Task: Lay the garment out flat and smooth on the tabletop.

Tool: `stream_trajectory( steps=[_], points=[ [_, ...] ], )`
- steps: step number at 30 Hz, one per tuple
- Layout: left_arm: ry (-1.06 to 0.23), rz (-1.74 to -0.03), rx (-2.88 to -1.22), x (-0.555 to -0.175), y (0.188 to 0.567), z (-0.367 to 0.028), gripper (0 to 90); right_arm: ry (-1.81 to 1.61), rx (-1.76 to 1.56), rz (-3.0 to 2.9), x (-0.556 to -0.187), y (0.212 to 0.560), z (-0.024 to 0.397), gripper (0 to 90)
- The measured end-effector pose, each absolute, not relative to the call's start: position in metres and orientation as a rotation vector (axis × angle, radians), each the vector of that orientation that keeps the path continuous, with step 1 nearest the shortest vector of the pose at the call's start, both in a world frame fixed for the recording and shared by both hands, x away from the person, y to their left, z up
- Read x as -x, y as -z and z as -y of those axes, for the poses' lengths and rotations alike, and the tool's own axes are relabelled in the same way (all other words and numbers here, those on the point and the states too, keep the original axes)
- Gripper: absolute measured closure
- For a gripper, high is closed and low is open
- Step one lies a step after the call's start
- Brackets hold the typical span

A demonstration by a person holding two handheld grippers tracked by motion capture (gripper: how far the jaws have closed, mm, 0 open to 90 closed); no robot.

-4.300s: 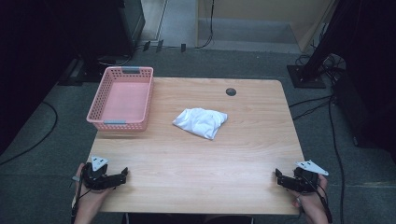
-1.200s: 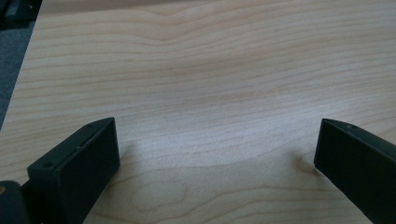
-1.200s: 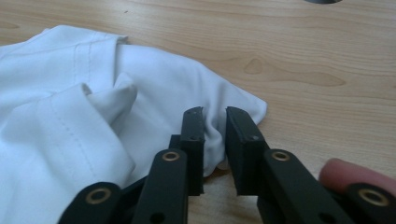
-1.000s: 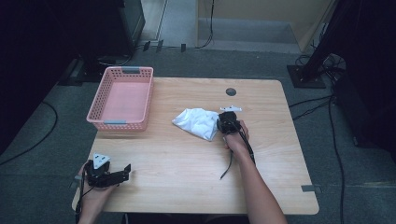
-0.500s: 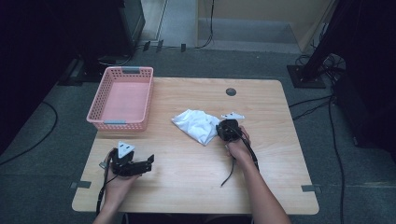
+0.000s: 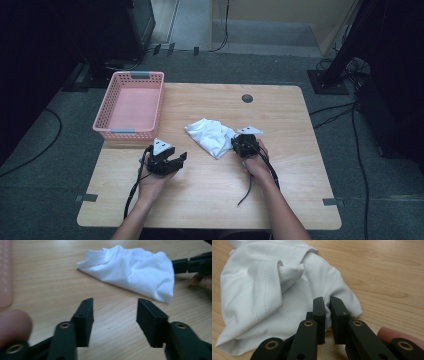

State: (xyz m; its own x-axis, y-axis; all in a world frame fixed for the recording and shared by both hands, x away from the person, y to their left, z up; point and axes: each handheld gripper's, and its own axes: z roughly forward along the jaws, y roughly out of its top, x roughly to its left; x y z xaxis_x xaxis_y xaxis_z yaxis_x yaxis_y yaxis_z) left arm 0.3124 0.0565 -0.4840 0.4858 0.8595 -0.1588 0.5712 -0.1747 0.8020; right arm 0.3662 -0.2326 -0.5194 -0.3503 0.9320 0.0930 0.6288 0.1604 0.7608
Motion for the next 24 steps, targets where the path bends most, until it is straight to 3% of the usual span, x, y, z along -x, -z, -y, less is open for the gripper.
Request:
stream_trajectory(
  steps=[4, 9, 24],
  points=[
    [-0.425, -1.172, -1.887, -0.324, 0.484, -0.041, 62.5, -1.045, -1.479, -2.047, -0.363, 0.520, 0.233, 84.3],
    [-0.449, -1.168, -1.904, -0.341, 0.483, -0.019, 68.5, -1.066, -1.480, -2.055, -0.362, 0.521, 0.236, 84.2],
    [-0.568, -1.243, -1.932, -0.379, 0.496, 0.018, 64.1, -1.065, -1.470, -2.054, -0.361, 0.521, 0.235, 84.0]
  ],
)
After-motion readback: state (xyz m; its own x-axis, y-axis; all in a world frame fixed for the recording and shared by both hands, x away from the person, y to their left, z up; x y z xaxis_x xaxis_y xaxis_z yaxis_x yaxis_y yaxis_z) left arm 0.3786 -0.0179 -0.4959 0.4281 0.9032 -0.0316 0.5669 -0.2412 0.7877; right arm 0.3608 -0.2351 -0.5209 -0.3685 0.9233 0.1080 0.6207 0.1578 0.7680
